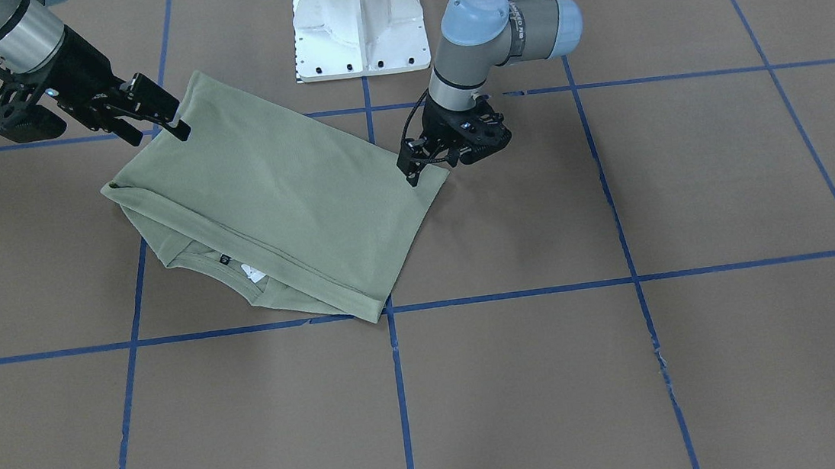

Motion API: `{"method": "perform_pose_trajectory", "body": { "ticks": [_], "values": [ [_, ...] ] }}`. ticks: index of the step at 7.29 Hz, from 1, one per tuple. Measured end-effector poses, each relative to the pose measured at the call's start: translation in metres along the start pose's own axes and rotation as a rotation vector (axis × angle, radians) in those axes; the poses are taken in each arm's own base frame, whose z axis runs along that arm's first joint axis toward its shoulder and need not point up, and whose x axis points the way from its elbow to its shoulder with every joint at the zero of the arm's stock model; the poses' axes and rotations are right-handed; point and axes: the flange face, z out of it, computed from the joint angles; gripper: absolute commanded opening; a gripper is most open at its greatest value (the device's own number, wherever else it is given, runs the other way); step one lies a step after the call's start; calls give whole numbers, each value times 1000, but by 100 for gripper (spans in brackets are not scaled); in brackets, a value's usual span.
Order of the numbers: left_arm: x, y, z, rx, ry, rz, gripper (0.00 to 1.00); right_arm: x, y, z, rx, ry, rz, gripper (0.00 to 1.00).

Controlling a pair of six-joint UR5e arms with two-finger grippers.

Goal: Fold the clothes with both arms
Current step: 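Release and raise the right gripper while the left gripper grasps the opposite edge, then push the held edge away from the robot with the left gripper, then withdraw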

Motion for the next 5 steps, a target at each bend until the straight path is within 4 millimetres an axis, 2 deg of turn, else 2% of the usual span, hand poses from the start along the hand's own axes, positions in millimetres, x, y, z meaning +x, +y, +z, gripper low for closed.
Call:
{"method": "perform_pose_trajectory", "body": {
  "ticks": [1, 3, 5],
  "values": [
    [-1, 1, 1, 2, -10, -2, 59, 0, 0, 0, 0, 1, 2, 100],
    [-2, 0, 4, 4, -17, -4, 0, 0, 0, 0, -1, 0, 5, 100],
    [-4, -1, 6, 12, -21, 0, 0, 0, 0, 0, -1, 0, 6, 100]
  ]
}}
